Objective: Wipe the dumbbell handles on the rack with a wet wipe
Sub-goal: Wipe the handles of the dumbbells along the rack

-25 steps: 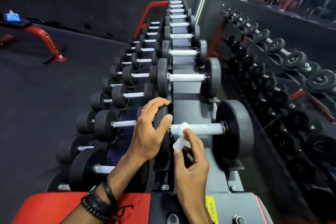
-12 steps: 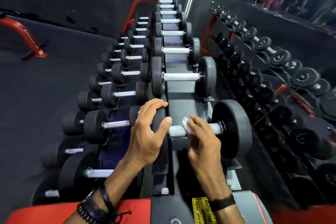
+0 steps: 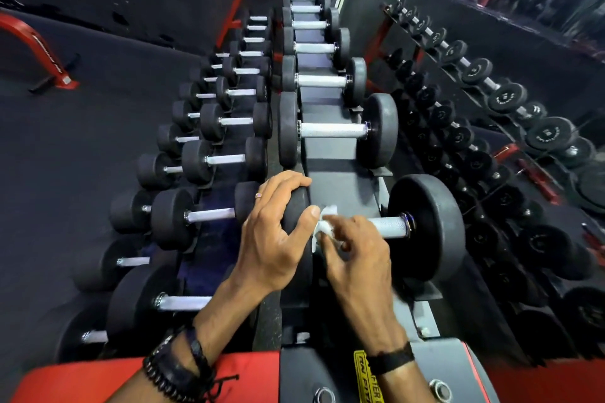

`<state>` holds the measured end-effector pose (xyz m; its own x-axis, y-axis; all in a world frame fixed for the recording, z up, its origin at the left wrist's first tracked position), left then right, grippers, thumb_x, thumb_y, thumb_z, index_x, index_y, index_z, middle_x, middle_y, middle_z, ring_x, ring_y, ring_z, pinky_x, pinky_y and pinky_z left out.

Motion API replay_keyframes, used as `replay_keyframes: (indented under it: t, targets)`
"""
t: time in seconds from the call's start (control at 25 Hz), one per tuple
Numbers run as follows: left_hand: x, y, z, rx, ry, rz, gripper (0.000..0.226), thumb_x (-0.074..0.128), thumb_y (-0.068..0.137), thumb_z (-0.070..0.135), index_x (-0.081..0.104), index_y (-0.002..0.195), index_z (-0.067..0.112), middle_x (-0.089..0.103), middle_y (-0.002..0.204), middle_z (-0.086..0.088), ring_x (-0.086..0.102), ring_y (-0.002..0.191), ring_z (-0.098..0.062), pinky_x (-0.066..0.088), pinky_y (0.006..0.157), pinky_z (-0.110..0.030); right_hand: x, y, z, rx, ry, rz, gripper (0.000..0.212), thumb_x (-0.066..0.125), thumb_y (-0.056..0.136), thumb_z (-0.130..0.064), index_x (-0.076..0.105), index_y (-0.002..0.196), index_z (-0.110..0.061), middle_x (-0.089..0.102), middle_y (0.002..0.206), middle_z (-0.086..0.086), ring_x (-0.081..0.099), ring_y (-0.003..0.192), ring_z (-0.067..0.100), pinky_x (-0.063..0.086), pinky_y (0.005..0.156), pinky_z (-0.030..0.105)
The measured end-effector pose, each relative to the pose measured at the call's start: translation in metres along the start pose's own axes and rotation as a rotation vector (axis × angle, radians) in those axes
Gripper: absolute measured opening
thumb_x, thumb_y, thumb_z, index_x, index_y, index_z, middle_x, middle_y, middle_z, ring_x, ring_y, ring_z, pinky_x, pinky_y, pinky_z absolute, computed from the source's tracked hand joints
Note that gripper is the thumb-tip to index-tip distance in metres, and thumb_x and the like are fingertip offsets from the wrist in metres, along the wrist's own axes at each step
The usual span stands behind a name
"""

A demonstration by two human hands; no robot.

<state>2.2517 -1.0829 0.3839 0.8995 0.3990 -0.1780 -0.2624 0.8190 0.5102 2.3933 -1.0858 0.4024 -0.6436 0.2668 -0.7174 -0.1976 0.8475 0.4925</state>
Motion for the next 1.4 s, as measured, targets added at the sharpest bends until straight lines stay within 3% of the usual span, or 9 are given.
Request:
replay_keyframes:
  t: [0.24,0.36,0.52,0.64,0.84,1.0,1.08,1.28,1.4]
  targets:
    - [-0.001,-0.001,0.003,-0.036,0.025,-0.003,0.043,0.051,0.089,0.041,0.061,0.122,0.015,0.056,0.13,0.008,0.049,0.127,-0.014,0.038,0.107,-0.044,-0.003,-0.001,0.002,-0.011,-0.109,0.042,0.012,0.068,0.087,-0.029,0.068,0.099,-0.028,0.054,0.077,-0.008,0.054,0.064,0.009,0.037,0.052,0.023]
    - [-0.002,-0.002,0.003,-0.019,0.033,-0.011,0.041,0.052,0.09,0.038,0.061,0.121,0.015,0.057,0.129,0.006,0.05,0.127,-0.016,0.039,0.107,-0.046,-0.019,0.002,0.017,0.127,-0.074,0.176,0.006,0.068,0.087,-0.03,0.068,0.089,-0.024,0.06,0.079,-0.008,0.057,0.064,0.013,0.035,0.055,0.026]
    - [-0.003,0.001,0.007,-0.019,0.062,-0.034,0.039,0.052,0.088,0.036,0.061,0.119,0.014,0.057,0.125,0.006,0.051,0.123,-0.013,0.039,0.106,-0.043,-0.032,0.005,0.03,0.309,-0.046,0.303,0.005,0.067,0.087,-0.023,0.065,0.088,-0.019,0.065,0.084,-0.001,0.06,0.072,0.025,0.047,0.062,0.037]
    - [-0.007,0.006,0.008,0.024,0.15,-0.099,0.037,0.05,0.087,0.037,0.06,0.116,0.016,0.054,0.118,0.008,0.051,0.115,-0.012,0.04,0.101,-0.037,-0.018,0.0,0.022,0.203,0.033,0.352,0.007,0.067,0.089,-0.018,0.062,0.084,-0.015,0.062,0.077,-0.001,0.057,0.064,0.018,0.049,0.06,0.04]
    - [-0.014,0.014,0.005,0.09,0.243,-0.202,0.041,0.049,0.086,0.043,0.058,0.115,0.016,0.052,0.113,0.005,0.049,0.106,-0.015,0.038,0.092,-0.028,0.02,-0.022,-0.002,0.097,0.145,0.205,0.003,0.066,0.087,-0.017,0.067,0.09,-0.019,0.061,0.083,-0.005,0.06,0.074,0.013,0.05,0.065,0.037]
    - [-0.017,0.018,0.004,0.112,0.232,-0.225,0.041,0.049,0.085,0.044,0.059,0.112,0.015,0.05,0.108,0.005,0.047,0.102,-0.017,0.035,0.088,-0.026,-0.016,-0.016,0.035,0.323,0.021,0.539,0.003,0.069,0.086,-0.013,0.071,0.088,-0.013,0.069,0.084,-0.002,0.063,0.073,0.014,0.052,0.067,0.039]
    - [-0.017,0.02,0.003,0.113,0.22,-0.233,0.042,0.049,0.084,0.045,0.059,0.112,0.015,0.049,0.109,0.005,0.047,0.103,-0.017,0.035,0.089,-0.027,-0.016,-0.015,0.034,0.338,-0.028,0.626,0.003,0.069,0.085,-0.008,0.07,0.087,-0.01,0.068,0.082,0.001,0.062,0.072,0.015,0.051,0.066,0.038]
    - [-0.017,0.021,0.003,0.14,0.216,-0.225,0.041,0.05,0.083,0.042,0.059,0.109,0.012,0.05,0.107,0.003,0.046,0.099,-0.018,0.033,0.087,-0.027,0.025,-0.028,-0.006,0.203,0.089,0.381,0.002,0.07,0.086,-0.011,0.067,0.085,-0.012,0.064,0.08,-0.003,0.059,0.071,0.011,0.047,0.064,0.028]
    - [-0.017,0.023,0.002,0.143,0.221,-0.225,0.041,0.051,0.082,0.042,0.059,0.108,0.011,0.05,0.106,0.002,0.046,0.098,-0.019,0.033,0.086,-0.028,-0.002,-0.018,0.023,0.357,0.081,0.617,0.002,0.072,0.084,-0.013,0.07,0.083,-0.012,0.068,0.078,-0.005,0.061,0.07,0.008,0.05,0.066,0.029]
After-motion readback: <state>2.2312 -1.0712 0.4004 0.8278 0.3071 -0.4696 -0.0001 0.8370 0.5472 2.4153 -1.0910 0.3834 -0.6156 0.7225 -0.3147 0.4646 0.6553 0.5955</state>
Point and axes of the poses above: each hand's wrist, its own y-axis towards the middle knuckle, its own x-axis out of the palm, z = x × y, the point moved 2 cm from there along y, towards the middle knuckle
